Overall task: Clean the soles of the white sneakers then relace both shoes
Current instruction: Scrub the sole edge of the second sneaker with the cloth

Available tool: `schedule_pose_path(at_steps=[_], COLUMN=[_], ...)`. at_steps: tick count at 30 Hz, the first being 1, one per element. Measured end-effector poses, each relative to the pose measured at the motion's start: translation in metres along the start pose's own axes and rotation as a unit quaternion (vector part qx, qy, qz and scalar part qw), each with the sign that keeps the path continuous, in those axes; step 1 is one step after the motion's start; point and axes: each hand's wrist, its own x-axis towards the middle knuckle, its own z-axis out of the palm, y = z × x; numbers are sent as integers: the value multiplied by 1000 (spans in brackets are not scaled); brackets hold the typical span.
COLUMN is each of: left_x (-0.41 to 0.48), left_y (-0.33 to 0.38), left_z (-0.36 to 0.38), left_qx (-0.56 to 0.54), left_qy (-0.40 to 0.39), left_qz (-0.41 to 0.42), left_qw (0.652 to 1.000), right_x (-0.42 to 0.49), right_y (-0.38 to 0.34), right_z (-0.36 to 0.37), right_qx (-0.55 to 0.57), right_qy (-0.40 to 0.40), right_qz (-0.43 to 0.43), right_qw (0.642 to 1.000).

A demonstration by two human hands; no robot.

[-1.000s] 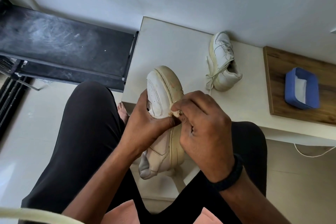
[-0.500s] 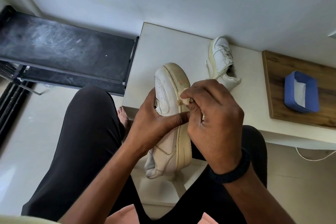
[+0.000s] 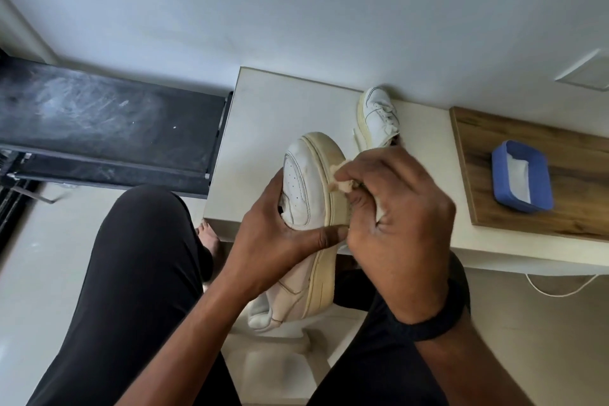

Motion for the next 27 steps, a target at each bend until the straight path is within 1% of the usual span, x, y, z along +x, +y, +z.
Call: schedule_pose_path(at_steps=[2,4,10,13,20,22,27], left_x=[-1,-1,-3,-4,-6,-6,-7], left_y=[-1,-4,-10,-10,-9,-9,-12], left_z=[1,1,2,2,0,1,1], left_qx=[2,6,33,52,41,51,84], left_qy=[0,1,22,32,26,27,42], left_qz=[-1,6,42,59,62,64,86], left_qw=[1000,1000,998,996,997,996,992], right_x=[-10,-14,4,9,-10,-8,8], right_y=[-6,-7,4,5,-15,-11,3], right_z=[5,6,-3,-8,-7,-9,-15], right_qx=[2,3,9,6,4,8,3], right_qy=[-24,-32,7,12,-60,-52,-17], right_qz=[-13,-17,40,51,-4,-4,43], right_qw=[1000,999,999,999,998,999,999])
